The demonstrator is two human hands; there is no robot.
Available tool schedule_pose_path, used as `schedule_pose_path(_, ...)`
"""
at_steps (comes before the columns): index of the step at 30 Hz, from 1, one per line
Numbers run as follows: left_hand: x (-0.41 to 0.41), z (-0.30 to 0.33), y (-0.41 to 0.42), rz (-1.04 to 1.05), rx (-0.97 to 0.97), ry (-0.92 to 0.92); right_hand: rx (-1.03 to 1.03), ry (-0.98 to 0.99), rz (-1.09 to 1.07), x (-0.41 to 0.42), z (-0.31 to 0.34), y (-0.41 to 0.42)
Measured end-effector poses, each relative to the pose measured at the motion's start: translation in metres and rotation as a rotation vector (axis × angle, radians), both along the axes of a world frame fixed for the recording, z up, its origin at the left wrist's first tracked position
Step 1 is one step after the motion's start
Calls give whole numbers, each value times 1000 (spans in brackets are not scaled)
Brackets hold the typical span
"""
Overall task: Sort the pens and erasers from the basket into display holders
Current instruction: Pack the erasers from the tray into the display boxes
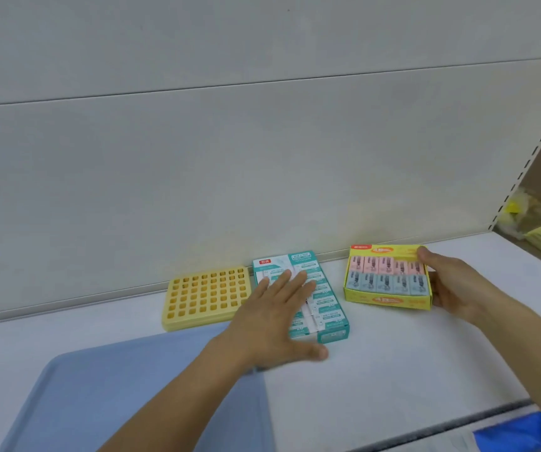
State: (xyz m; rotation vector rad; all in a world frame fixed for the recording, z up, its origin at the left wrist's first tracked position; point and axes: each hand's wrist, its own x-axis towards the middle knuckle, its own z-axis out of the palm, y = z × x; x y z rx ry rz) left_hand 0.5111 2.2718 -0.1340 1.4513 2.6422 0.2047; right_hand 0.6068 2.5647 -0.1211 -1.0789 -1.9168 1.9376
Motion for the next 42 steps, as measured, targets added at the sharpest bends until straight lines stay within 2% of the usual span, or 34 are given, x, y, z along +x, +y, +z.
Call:
schedule_pose_path(5,3,-17,5,18,33,115,124,80,-54,-23,-14,-13)
schedule_pose_path(10,4,-20,7,42,58,121,325,122,100,-39,-30,-29)
schedule_pose_path(16,-1,-16,19,89,48,100,502,164,119,-53,-32,-33)
schedule_pose_path(23,-8,-12,24,95,69,69,792,38,359,-44,-19,-35)
schedule_pose_path(28,-1,-8,23,119,43,60,957,-103,377,-44,-15,-39)
schedule_pose_path(31,13,-13,17,147,61,119,1126,-164,374,-41,-21,-47)
schedule_pose_path(36,29,-8,9,183,48,94,1235,-20,419,-47,-16,-78)
schedule_pose_path(39,37,-3,-9,261,142,30,1220,167,484,-47,-4,-108)
schedule_pose_path(42,44,-4,-54,389,222,50,1257,342,640,-41,4,-139)
